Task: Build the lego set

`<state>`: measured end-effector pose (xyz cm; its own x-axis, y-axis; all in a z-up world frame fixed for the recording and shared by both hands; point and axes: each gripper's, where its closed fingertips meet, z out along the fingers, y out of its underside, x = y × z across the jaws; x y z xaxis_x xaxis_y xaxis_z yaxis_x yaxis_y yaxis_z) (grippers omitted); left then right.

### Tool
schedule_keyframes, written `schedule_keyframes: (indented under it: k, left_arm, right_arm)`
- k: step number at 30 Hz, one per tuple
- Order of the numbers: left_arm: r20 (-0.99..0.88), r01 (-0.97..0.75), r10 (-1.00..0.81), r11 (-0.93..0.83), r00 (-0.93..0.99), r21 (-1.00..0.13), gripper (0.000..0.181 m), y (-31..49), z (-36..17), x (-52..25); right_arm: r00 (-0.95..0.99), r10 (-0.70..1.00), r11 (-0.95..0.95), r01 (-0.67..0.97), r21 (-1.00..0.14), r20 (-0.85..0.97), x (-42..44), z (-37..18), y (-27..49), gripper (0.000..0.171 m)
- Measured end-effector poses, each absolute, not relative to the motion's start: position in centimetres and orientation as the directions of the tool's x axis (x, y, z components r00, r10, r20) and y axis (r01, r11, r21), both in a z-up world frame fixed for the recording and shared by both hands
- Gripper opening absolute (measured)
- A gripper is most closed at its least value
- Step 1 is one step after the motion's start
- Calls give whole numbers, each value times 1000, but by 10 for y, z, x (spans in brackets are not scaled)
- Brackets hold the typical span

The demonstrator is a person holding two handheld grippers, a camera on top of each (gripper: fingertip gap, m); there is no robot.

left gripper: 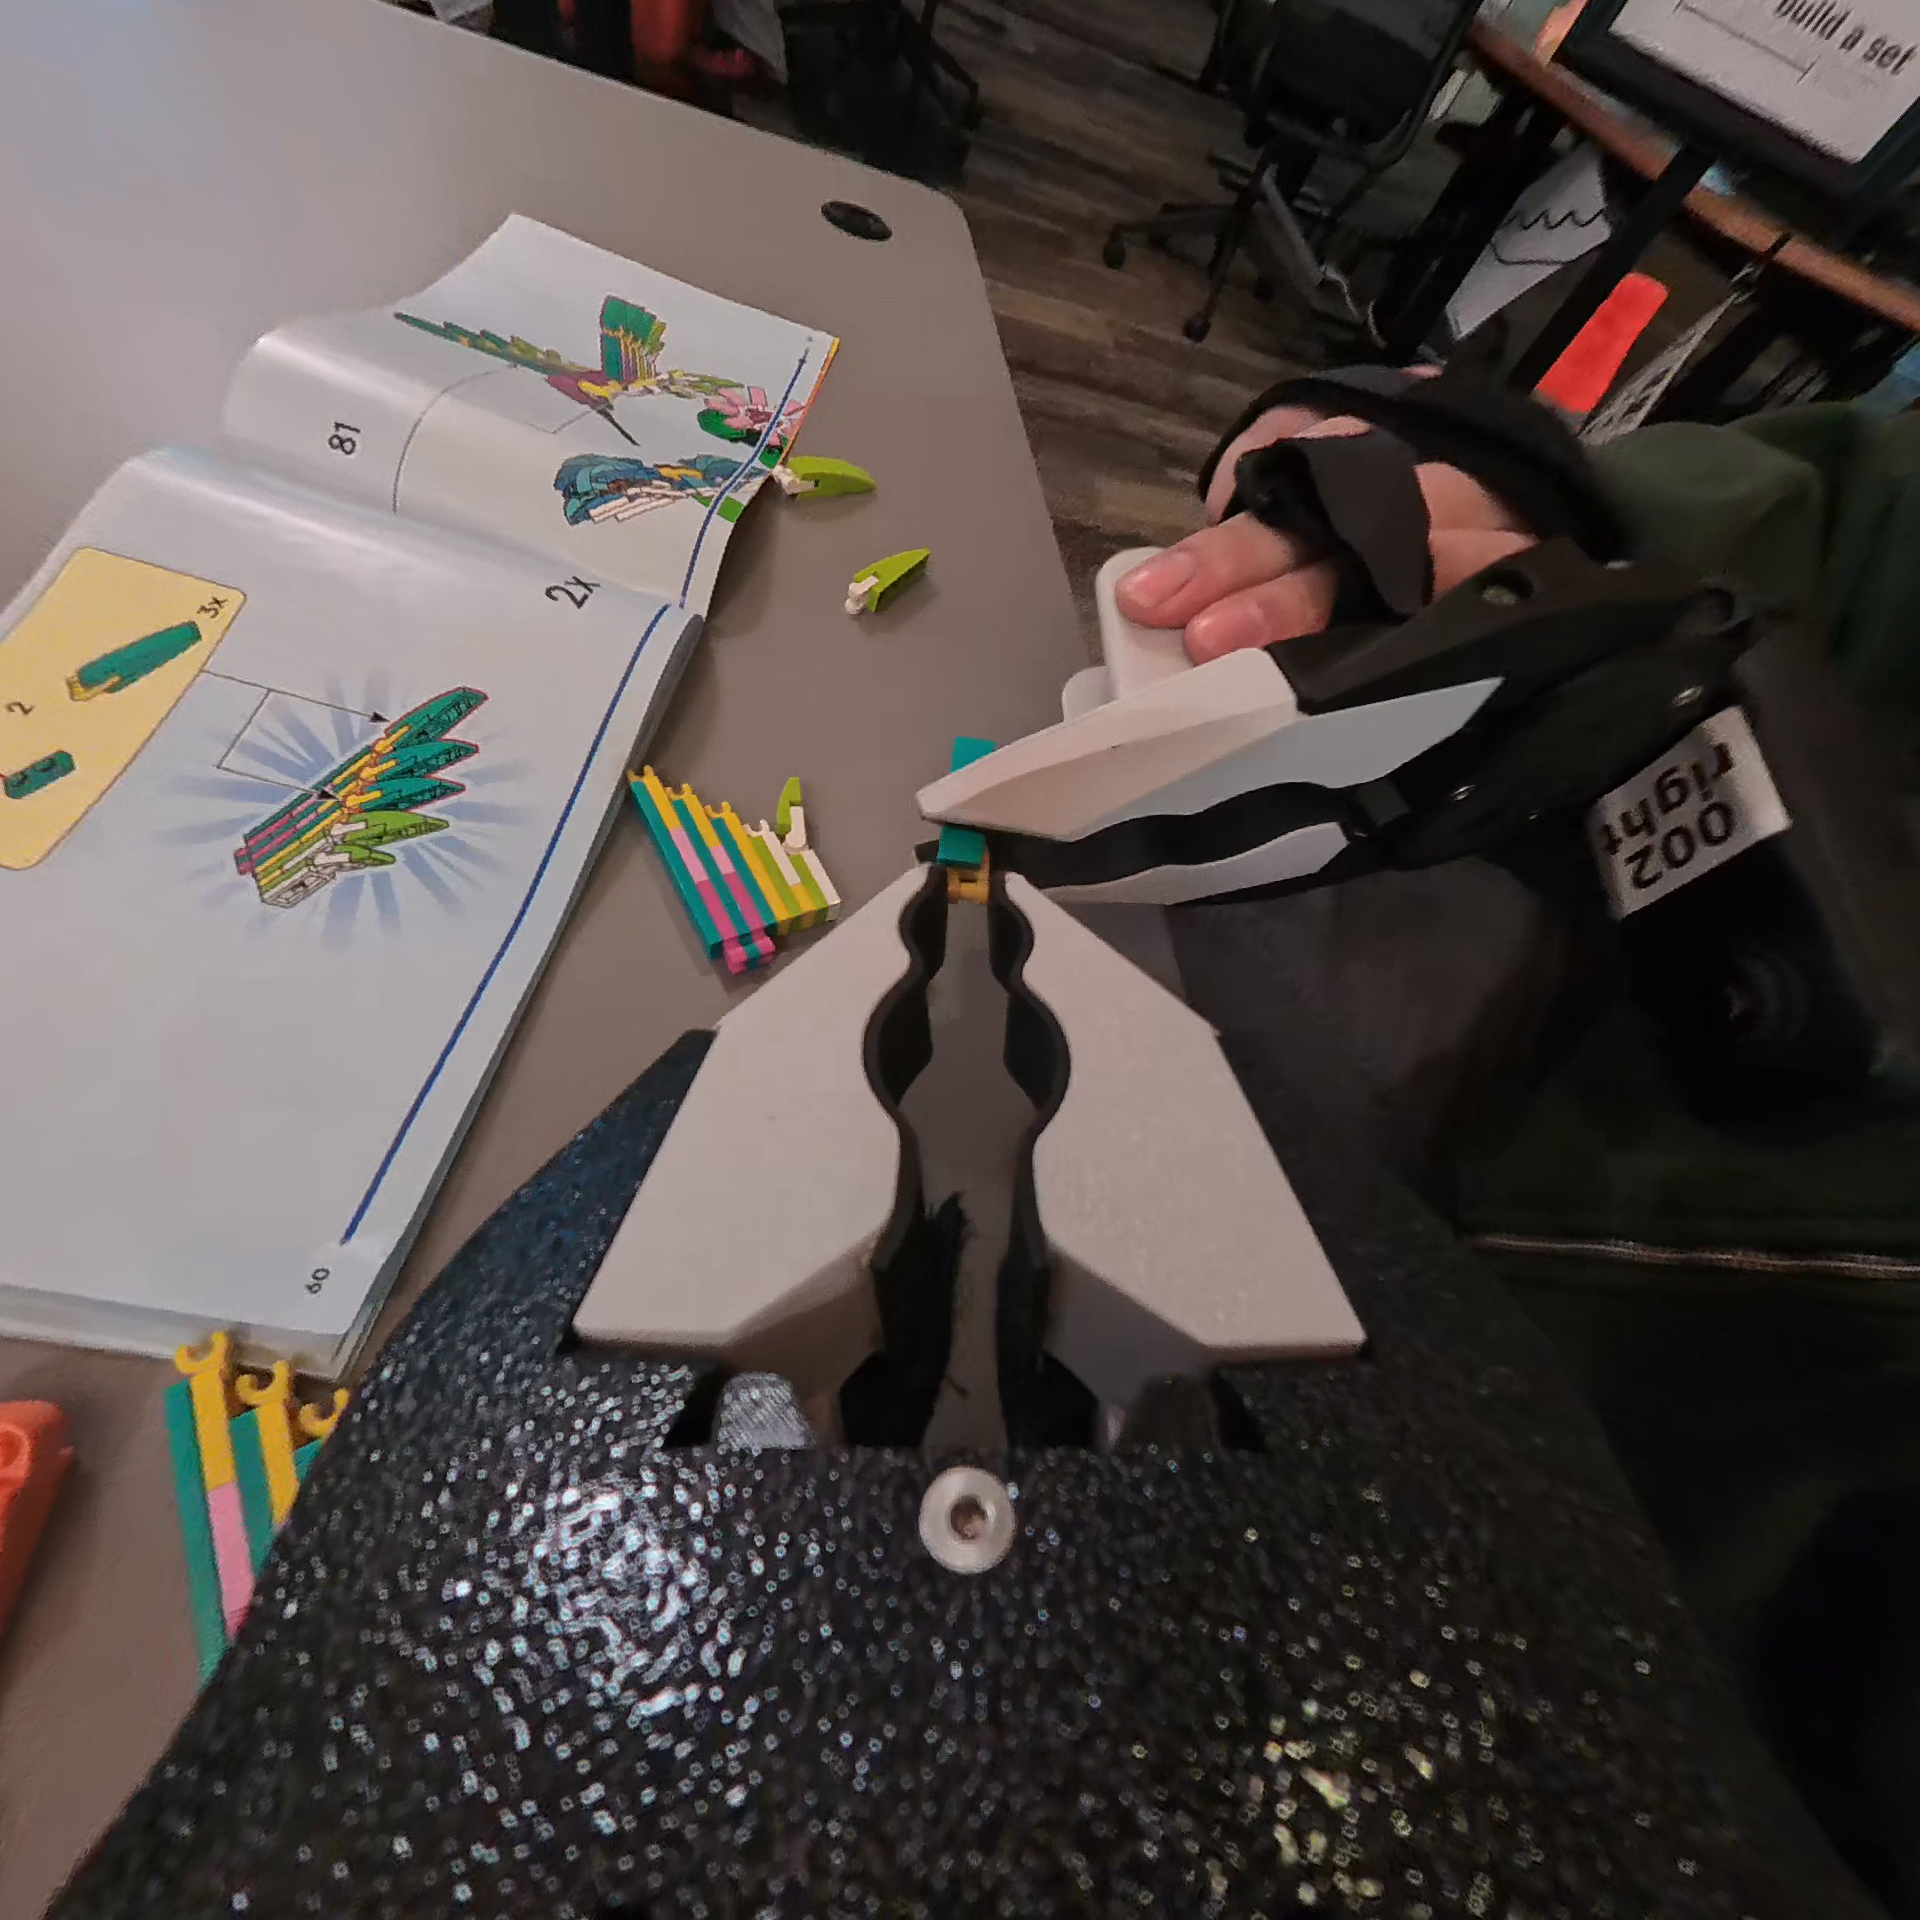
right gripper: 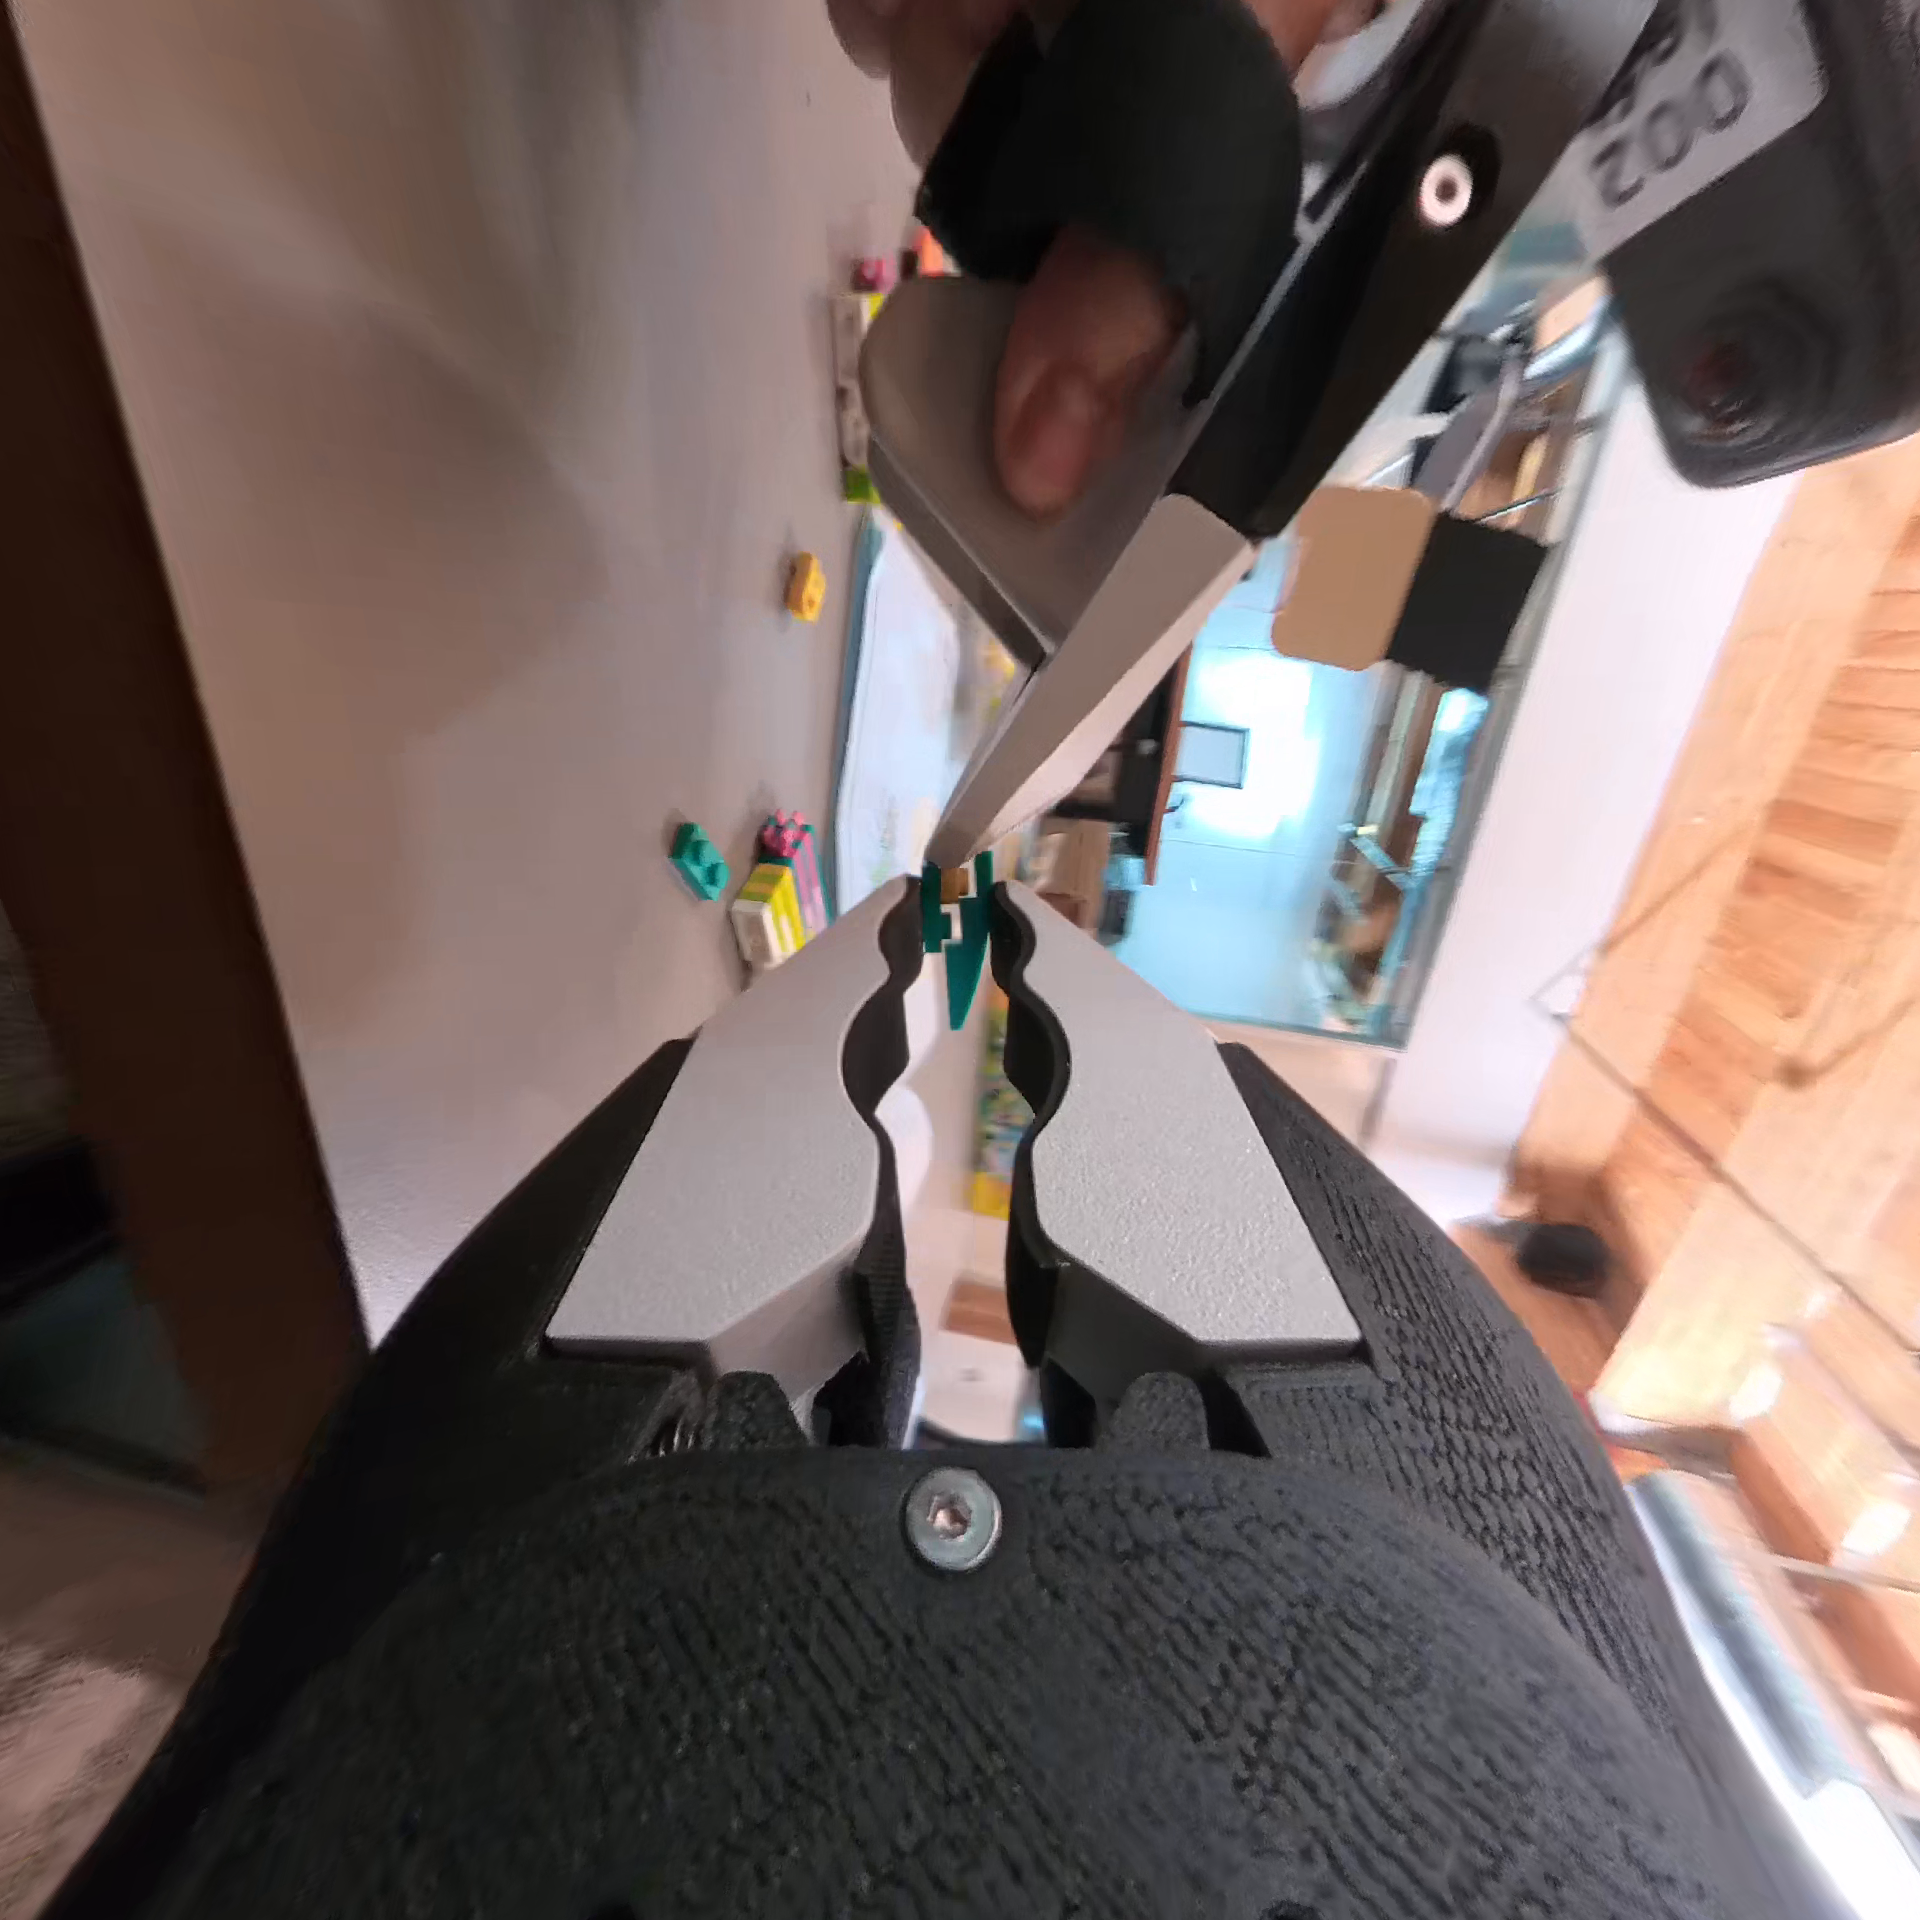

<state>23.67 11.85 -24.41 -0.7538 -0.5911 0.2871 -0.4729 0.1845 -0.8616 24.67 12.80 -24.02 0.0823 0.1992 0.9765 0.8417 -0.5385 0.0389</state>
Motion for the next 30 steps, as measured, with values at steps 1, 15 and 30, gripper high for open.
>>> schedule_keyframes:
  k: [1, 15, 30]
  left_arm:
    - [318, -486, -578, 159, -752, -859, 5, 118, -242, 236]
    - [454, -520, -439, 38, -776, -853, 6, 111, -228, 228]
    - [400, -472, -504, 18, -766, -881, 6, 117, -226, 237]
  right_arm:
    - [63, 193, -532, 845, 51, 979, 246, -238, 128, 11]
    - [33, 193, -460, 886, 61, 981, 235, -224, 122, 11]
    - [92, 151, -557, 831, 8, 984, 245, -224, 127, 10]
